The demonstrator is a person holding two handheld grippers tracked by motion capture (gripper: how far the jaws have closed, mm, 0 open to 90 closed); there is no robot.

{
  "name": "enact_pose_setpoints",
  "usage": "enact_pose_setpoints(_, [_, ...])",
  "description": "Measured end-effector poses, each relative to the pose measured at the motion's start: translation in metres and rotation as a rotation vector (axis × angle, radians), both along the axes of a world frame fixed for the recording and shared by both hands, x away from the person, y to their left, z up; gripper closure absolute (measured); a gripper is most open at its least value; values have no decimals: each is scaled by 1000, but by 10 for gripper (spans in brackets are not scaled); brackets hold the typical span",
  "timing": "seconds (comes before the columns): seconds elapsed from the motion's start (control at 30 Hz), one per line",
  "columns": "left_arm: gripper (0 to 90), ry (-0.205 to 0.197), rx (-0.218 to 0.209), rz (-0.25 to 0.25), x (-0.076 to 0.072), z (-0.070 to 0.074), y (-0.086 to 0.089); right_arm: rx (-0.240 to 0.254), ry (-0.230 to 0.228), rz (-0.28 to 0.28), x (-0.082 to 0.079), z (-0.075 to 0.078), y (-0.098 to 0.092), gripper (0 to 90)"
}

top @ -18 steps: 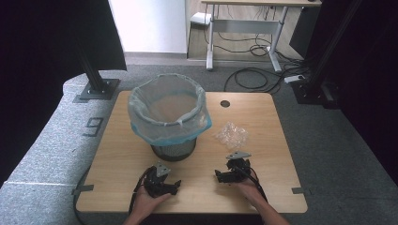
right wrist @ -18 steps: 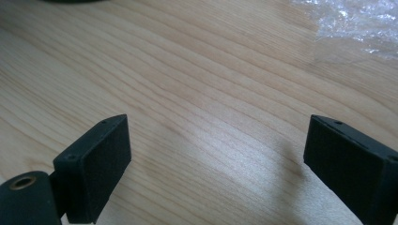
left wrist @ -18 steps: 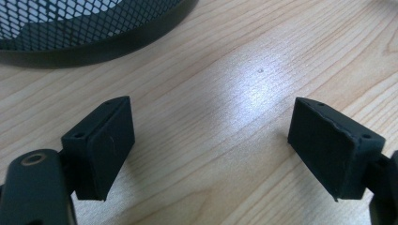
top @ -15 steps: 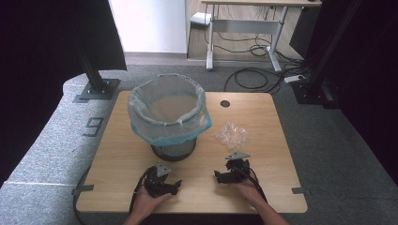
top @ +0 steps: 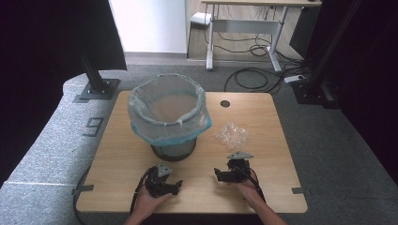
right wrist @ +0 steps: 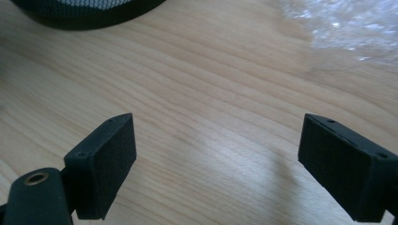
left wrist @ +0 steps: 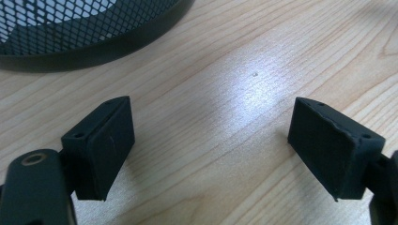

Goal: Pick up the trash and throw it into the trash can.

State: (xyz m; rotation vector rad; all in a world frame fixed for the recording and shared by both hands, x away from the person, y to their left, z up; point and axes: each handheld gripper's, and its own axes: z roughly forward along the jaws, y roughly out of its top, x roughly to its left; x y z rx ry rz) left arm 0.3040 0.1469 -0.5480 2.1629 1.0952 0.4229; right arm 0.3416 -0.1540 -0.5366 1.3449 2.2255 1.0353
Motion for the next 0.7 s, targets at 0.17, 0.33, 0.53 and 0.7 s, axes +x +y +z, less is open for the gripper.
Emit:
enact_pose_setpoints(0.17, [146, 1, -1, -10, 2, 0, -3, -3, -29, -27, -1, 3, -6, 121])
enact_pose_setpoints(0.33, [146, 0, -1, -11, 2, 0, -3, -8, -37, -53, 1, 4, -12, 123])
enact_pose_setpoints(0.53, [147, 0, -2, -10, 1, 0, -3, -25, -47, -47, 2, 5, -12, 127])
enact_pose_setpoints(0.7, [148, 0, -1, -8, 1, 0, -3, -45, -57, -58, 5, 6, -15, 130])
